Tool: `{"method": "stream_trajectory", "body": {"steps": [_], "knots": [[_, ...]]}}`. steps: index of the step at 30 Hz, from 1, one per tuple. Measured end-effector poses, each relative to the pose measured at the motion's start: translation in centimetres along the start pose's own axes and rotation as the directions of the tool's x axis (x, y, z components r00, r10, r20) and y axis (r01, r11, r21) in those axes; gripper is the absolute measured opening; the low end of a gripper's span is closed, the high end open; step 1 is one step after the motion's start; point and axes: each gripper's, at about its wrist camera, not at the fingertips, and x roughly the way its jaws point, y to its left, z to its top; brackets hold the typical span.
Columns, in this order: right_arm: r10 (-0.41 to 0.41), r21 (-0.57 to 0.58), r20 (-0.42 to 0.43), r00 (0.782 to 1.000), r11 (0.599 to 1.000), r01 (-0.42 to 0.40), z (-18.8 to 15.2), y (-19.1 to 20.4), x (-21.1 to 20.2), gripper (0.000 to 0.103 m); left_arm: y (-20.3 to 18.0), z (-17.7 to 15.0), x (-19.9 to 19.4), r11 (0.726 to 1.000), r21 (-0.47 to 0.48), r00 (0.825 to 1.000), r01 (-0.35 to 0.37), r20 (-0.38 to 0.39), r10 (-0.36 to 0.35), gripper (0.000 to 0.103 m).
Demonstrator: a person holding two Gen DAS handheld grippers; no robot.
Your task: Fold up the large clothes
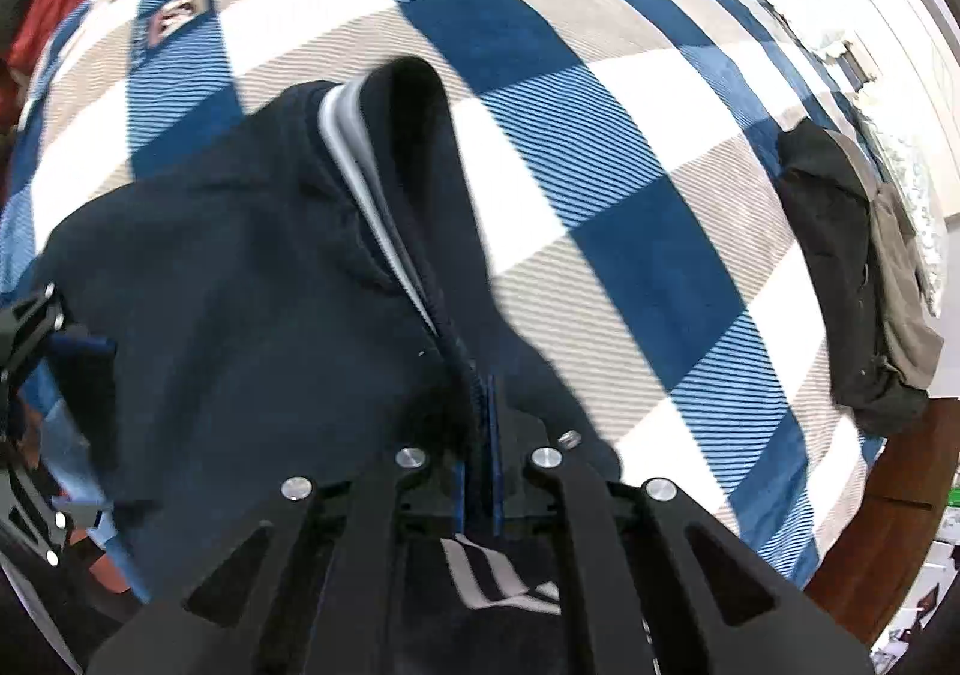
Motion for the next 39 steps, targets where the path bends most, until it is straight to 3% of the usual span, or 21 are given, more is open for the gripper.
{"method": "stream_trajectory", "body": {"steps": [4,9,12,14,15,18,21,24,29,33,39], "knots": [[0.028,0.03,-0.043,0.999,0.999,-0.026,1.6,-1.3,4.2,0.006,-0.7,-0.8,1.2,0.994,0.094,0.999,-0.049,-0.005,0.05,0.097],[0.056,0.045,-0.095,0.994,0.998,-0.052,0.7,-0.9,8.6,0.009,-0.2,-1.2,2.1,0.995,0.092,0.999,-0.032,-0.016,0.033,0.096],[0.047,0.05,-0.084,0.995,0.998,-0.043,0.2,-1.5,7.7,0.033,0.0,-1.4,2.1,0.995,0.094,0.999,-0.029,-0.012,0.03,0.097],[0.113,0.053,-0.045,0.993,0.992,-0.11,-0.5,-2.2,5.1,0.086,0.1,-1.3,2.1,0.995,0.092,1.0,-0.026,-0.005,0.026,0.096],[0.109,0.031,-0.007,0.994,0.994,-0.109,-1.0,-2.6,2.8,0.091,0.3,-1.3,2.2,0.995,0.093,1.0,-0.025,-0.001,0.025,0.096],[0.094,-0.033,0.04,0.995,0.995,-0.093,-3.0,-3.5,-1.8,0.096,0.2,-1.6,2.2,0.995,0.099,1.0,-0.028,0.008,0.028,0.097],[0.087,-0.039,-0.019,0.996,0.995,-0.087,-5.8,-5.1,-3.1,0.098,-0.3,-1.9,1.9,0.994,0.102,1.0,-0.027,0.014,0.025,0.097],[0.028,-0.069,-0.1,0.995,0.997,-0.035,-9.6,-6.2,-1.6,0.098,-0.3,-1.8,2.0,0.994,0.105,1.0,-0.026,0.015,0.025,0.097],[-0.024,-0.183,-0.098,0.995,0.983,0.006,-13.8,-5.2,2.1,0.093,-0.2,-1.7,1.9,0.994,0.108,1.0,-0.025,0.017,0.023,0.097],[-0.009,-0.203,-0.144,0.989,0.979,-0.021,-14.7,-4.4,5.6,0.084,-0.2,-1.6,2.0,0.993,0.112,1.0,-0.025,0.021,0.023,0.097],[0.047,-0.136,-0.156,0.987,0.988,-0.068,-14.9,-4.4,7.9,0.084,-0.3,-1.7,2.0,0.993,0.114,0.999,-0.024,0.025,0.021,0.097]]}}
